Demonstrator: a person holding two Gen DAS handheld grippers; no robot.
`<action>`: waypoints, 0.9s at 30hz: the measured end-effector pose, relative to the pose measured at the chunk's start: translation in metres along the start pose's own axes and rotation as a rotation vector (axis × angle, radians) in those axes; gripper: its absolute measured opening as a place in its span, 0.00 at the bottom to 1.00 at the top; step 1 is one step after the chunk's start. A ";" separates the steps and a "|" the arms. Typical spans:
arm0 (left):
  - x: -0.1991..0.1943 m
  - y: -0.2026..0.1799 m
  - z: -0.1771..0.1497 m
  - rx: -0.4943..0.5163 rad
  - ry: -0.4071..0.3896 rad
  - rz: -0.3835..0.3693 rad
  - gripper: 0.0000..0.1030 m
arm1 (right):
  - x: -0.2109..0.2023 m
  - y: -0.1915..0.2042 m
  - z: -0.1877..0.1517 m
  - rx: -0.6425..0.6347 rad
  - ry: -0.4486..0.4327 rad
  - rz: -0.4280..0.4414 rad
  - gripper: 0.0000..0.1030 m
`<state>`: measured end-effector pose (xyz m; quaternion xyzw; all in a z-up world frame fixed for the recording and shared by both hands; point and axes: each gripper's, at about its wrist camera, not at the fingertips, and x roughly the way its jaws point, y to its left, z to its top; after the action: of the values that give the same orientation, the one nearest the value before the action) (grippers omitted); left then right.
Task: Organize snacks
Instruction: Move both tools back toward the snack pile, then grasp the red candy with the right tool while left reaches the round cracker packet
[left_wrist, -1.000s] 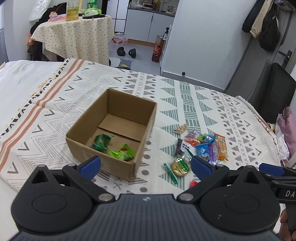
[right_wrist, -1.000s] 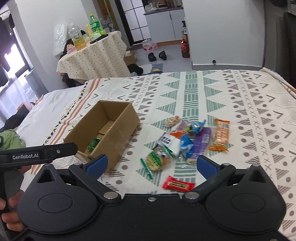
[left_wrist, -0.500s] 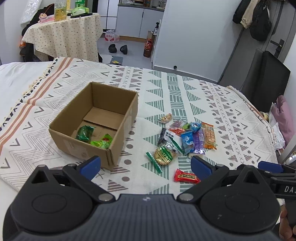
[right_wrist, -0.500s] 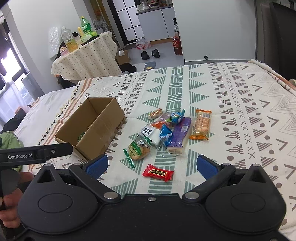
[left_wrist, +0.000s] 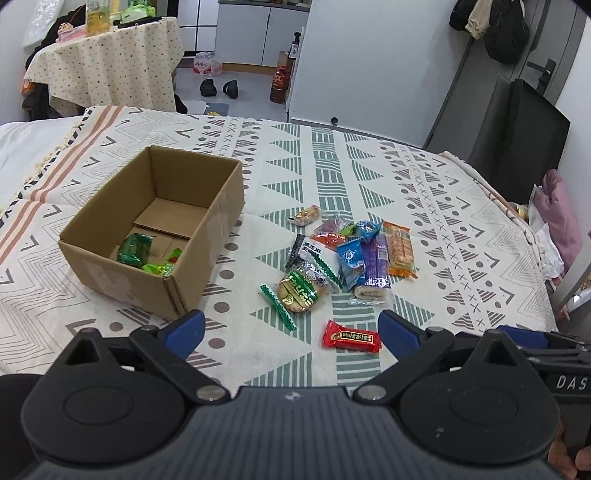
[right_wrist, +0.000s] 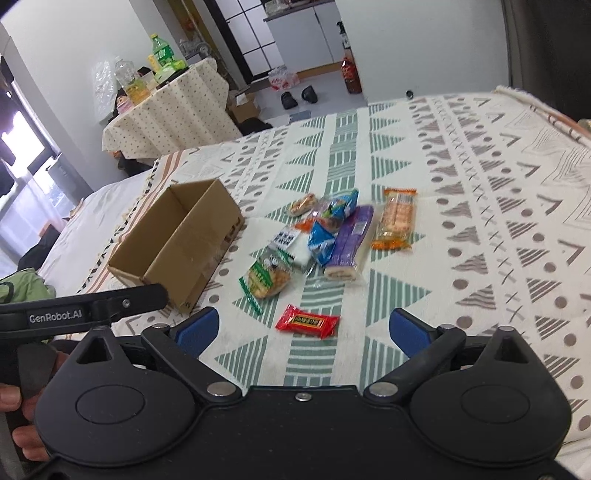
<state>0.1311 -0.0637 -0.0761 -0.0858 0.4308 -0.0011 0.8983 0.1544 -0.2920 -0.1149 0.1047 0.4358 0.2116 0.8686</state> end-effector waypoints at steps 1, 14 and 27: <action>0.002 -0.001 0.000 0.003 0.002 -0.001 0.96 | 0.002 -0.001 -0.001 0.002 0.006 0.005 0.93; 0.037 0.003 0.002 0.020 0.034 0.013 0.80 | 0.048 -0.004 -0.005 -0.039 0.092 -0.003 0.83; 0.082 0.013 -0.002 0.017 0.112 0.035 0.62 | 0.095 0.000 0.000 -0.107 0.190 0.020 0.67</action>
<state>0.1802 -0.0574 -0.1424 -0.0704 0.4819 0.0062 0.8734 0.2046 -0.2486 -0.1825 0.0418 0.5032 0.2520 0.8255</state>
